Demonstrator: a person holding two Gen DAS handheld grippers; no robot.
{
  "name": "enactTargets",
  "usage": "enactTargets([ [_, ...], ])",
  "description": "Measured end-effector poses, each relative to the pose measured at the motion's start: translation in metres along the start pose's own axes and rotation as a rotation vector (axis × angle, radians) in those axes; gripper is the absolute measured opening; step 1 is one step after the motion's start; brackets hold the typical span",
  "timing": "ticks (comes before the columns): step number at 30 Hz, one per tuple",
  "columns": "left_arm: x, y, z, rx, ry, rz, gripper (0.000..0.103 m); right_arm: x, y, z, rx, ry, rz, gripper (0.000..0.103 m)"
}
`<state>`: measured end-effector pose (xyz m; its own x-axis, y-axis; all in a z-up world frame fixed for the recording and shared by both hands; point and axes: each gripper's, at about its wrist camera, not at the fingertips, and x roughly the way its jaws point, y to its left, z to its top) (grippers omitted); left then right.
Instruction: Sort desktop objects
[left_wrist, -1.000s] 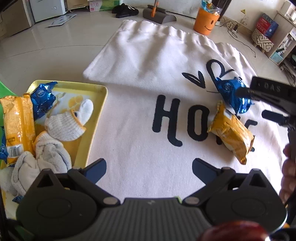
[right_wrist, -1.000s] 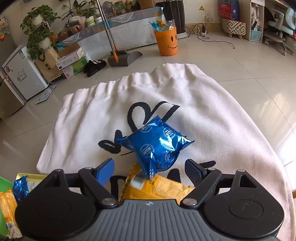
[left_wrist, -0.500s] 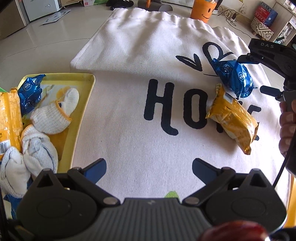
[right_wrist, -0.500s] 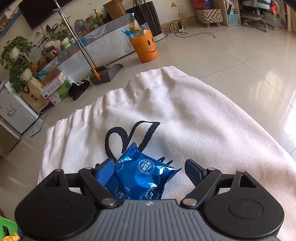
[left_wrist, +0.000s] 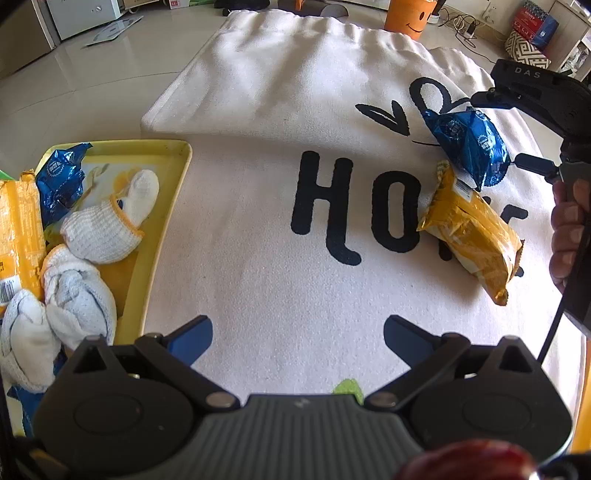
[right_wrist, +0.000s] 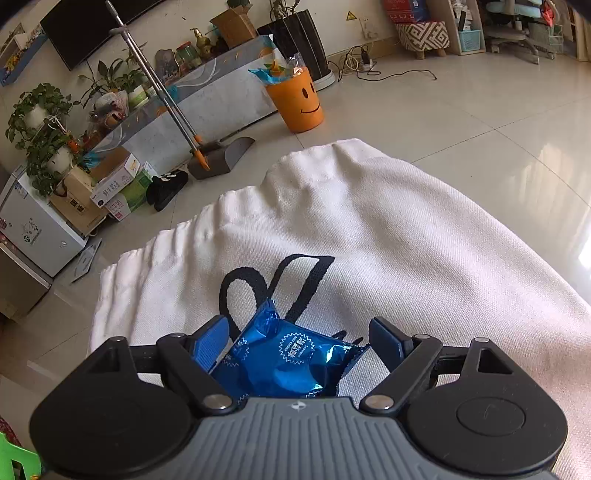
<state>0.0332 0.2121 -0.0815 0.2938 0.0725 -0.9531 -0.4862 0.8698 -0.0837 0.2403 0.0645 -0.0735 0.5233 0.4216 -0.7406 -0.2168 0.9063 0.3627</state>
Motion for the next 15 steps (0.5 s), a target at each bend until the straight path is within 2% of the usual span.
enactTargets([
  [3,0.001,0.002,0.001,-0.005,0.003,0.006,0.102,0.006,0.002,-0.002,-0.024,0.008,0.030,0.084],
  [8,-0.001,0.010,0.006,-0.037,-0.006,0.016,0.102,0.005,0.007,-0.009,-0.081,0.069,0.119,0.084],
  [11,-0.010,0.019,0.013,-0.088,-0.044,0.020,0.102,-0.002,0.004,-0.019,-0.086,0.115,0.160,0.084],
  [15,-0.023,0.030,0.018,-0.146,-0.089,0.029,0.102,-0.007,0.000,-0.038,-0.055,0.228,0.224,0.084],
])
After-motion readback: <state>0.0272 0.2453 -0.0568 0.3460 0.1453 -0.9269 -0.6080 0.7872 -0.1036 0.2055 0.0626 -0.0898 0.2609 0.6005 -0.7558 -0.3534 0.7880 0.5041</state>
